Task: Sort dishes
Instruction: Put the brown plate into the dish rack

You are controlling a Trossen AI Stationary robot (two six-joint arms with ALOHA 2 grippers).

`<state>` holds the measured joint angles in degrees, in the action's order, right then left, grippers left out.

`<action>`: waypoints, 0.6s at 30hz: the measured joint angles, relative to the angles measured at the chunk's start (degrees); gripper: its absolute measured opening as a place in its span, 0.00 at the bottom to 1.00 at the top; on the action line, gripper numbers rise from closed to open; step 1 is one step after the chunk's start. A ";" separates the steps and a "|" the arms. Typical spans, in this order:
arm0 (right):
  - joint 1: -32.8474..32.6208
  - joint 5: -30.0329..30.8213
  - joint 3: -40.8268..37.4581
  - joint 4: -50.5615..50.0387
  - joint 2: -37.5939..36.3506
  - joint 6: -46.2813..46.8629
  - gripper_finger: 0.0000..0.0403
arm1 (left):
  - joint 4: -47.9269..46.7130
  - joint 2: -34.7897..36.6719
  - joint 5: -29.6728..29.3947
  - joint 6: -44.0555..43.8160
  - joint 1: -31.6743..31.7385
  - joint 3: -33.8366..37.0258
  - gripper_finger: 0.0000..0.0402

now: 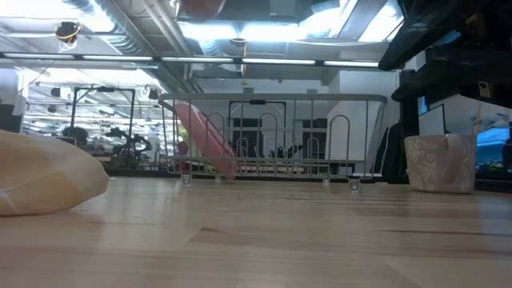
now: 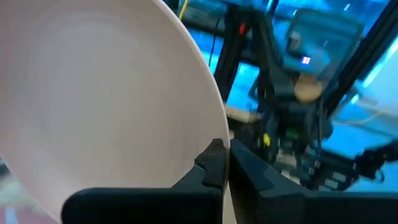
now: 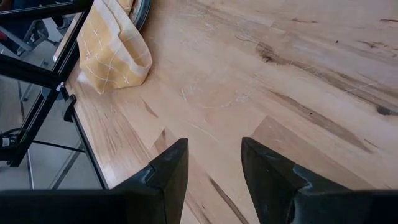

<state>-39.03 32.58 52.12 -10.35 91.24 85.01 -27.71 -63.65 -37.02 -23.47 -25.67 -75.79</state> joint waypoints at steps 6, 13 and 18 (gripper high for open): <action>0.00 0.04 0.00 -0.01 0.00 -0.09 0.38 | 7.28 -0.97 15.51 5.37 13.61 0.32 0.00; 0.04 0.35 0.00 -0.17 0.00 -0.21 0.38 | 16.20 -2.59 30.07 1.22 27.39 8.65 0.00; 0.04 0.40 0.00 -0.15 0.00 -1.41 0.38 | 27.14 -2.55 39.84 -4.06 35.71 18.67 0.00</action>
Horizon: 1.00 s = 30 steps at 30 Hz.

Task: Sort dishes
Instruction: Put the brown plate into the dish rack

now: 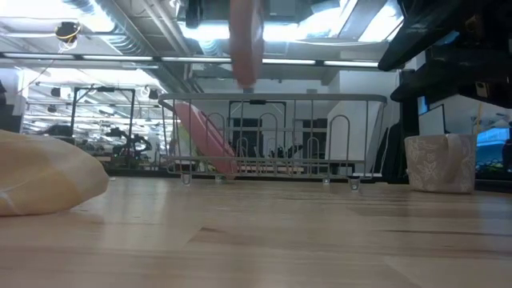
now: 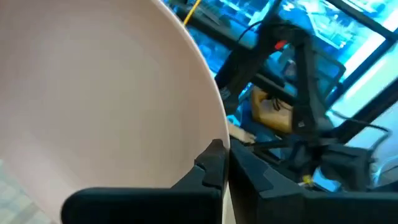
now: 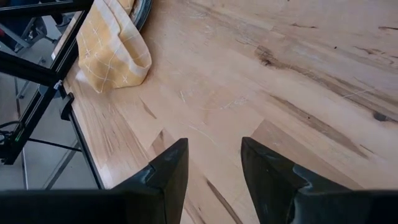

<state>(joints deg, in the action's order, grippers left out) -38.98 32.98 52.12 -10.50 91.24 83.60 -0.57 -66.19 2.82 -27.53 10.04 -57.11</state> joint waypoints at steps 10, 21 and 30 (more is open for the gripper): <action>0.00 0.18 0.00 -0.02 0.00 -0.10 0.38 | 20.46 0.06 11.77 -12.07 12.71 16.82 0.00; 0.00 1.56 0.00 -0.07 0.00 -0.15 0.38 | 26.61 0.05 14.43 -15.97 14.96 24.68 0.00; 0.00 1.54 0.00 -0.04 0.00 -0.16 0.38 | 24.78 0.07 13.66 -16.18 15.29 24.84 0.01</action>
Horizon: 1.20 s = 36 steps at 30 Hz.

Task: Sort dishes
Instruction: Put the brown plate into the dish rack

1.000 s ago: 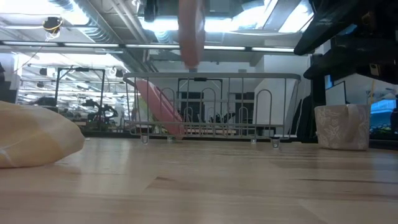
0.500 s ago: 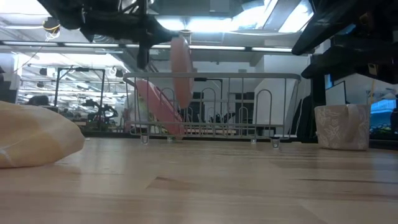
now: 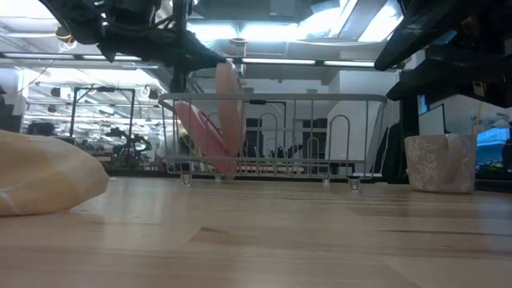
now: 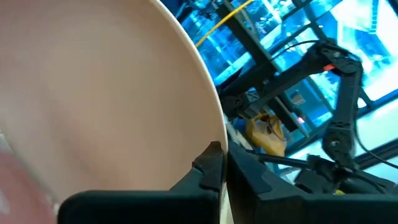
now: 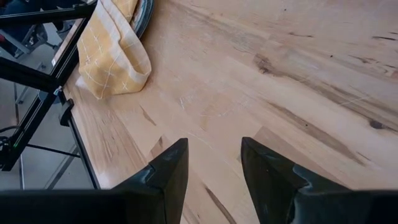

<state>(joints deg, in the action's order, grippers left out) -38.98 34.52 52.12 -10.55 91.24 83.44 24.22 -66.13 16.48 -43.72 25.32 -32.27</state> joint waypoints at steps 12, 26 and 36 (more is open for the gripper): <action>0.00 0.00 0.00 0.00 0.02 0.00 0.38 | -5.18 0.19 -0.36 2.13 1.62 -0.06 0.07; 0.00 -0.57 0.00 0.00 0.02 -0.02 0.38 | -6.30 0.07 0.22 5.37 3.18 0.09 0.22; 0.00 -0.63 0.00 -0.04 0.02 -0.02 0.38 | -18.34 3.81 3.75 6.49 5.32 0.07 0.22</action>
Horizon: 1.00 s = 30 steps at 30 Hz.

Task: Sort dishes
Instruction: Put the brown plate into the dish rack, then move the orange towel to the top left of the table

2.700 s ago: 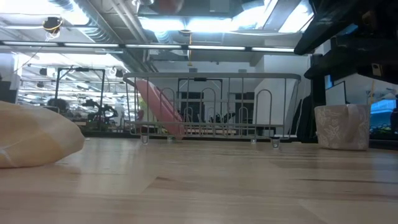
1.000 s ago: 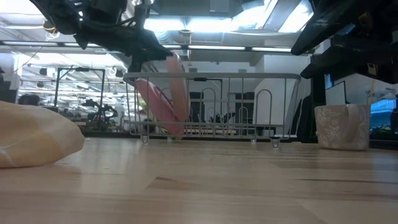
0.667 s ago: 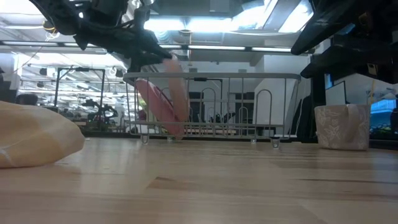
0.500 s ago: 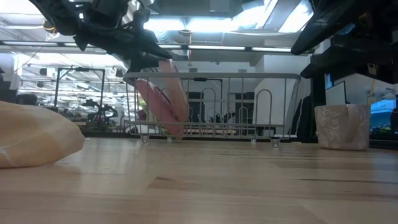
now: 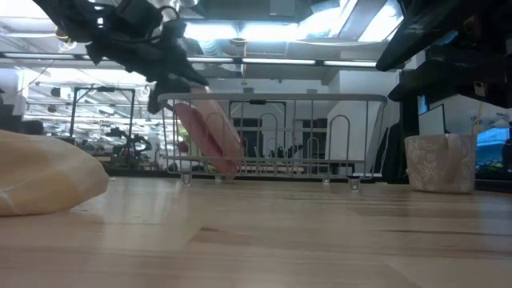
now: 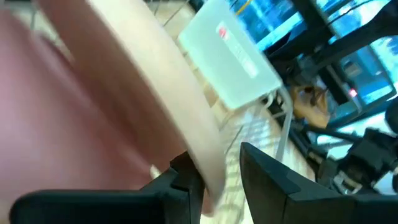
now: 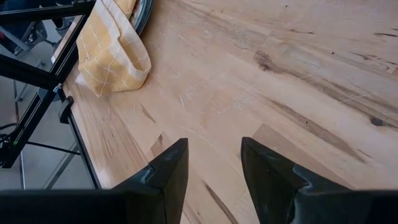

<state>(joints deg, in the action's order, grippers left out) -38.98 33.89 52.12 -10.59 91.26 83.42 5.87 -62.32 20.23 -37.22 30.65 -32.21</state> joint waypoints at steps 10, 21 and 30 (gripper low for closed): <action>0.00 -0.02 0.00 0.00 0.00 0.02 0.38 | -7.13 6.97 0.22 0.18 3.07 0.00 0.22; 0.00 -0.02 0.00 0.04 0.00 0.02 0.38 | -6.34 8.70 -5.56 2.95 7.11 -0.04 0.22; 0.00 -0.02 0.00 0.06 0.00 0.02 0.38 | -7.05 11.10 5.70 8.06 5.97 -0.07 0.22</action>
<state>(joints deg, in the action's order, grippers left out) -38.98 33.87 52.12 -10.53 91.26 83.44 -1.18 -51.22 25.93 -29.17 36.62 -32.27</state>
